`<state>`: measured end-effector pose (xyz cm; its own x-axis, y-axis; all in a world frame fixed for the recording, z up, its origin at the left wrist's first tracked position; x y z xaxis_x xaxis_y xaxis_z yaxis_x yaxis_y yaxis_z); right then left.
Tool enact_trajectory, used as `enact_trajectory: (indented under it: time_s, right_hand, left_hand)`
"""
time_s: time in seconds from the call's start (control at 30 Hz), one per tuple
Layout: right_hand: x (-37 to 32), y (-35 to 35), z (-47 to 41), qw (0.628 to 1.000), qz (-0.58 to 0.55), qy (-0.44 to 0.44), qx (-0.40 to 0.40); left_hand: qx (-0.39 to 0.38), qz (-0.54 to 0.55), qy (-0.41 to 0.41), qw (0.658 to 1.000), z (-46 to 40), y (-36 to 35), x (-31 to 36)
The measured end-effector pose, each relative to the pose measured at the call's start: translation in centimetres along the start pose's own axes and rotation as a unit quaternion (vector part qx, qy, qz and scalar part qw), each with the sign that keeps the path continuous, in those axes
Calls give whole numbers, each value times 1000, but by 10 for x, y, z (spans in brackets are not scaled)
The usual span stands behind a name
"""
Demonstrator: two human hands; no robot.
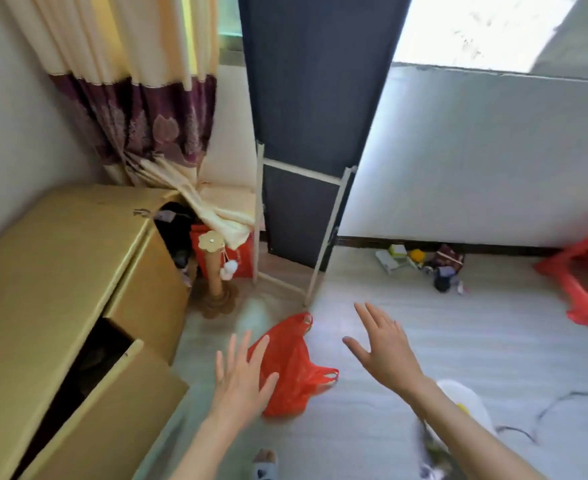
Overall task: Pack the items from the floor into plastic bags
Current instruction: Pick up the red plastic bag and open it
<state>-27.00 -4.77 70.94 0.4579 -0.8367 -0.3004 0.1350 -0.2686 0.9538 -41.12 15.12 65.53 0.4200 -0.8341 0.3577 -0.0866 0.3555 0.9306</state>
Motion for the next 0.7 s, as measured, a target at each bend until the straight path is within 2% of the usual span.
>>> enact_trajectory:
  time_s: [0.07,0.2,0.3,0.43,0.5,0.63,0.7]
  right_hand:
    - [26,2,9,998,-5,-57,9]
    - [64,0,21,985,-29,-162,47]
    - [91,-4,39,972,-48,-229,36]
    - [139,0,45,948,-63,-306,60]
    - [169,5,38,941,-69,-325,69]
    - [237,18,6,943,-63,-320,64]
    - [270,29,-13,948,-59,-305,62]
  left_hand:
    - [-30,-6,-34,999,-17,-12,17]
    - [-14,13,-88,996,-57,-17,36]
    - [-41,-8,-109,993,-72,-29,52]
    - [-62,-24,-154,986,-97,-46,91]
    - [-81,-24,-168,982,-115,-57,117]
    - [-31,-11,-171,985,-155,-79,183]
    - [-36,-7,-164,986,-172,-92,216]
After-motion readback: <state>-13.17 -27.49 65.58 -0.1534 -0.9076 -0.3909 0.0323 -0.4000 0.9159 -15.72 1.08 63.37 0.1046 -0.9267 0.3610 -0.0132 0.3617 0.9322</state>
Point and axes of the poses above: each hand's wrist, its own z-axis away from the middle knuckle, its own y-axis out of the back of the hand, x = y × z, the point moved 3 cm from there along -z, towards the middle knuckle, and after that the axes turned 10 degrees about x, right-handed, at the moved point
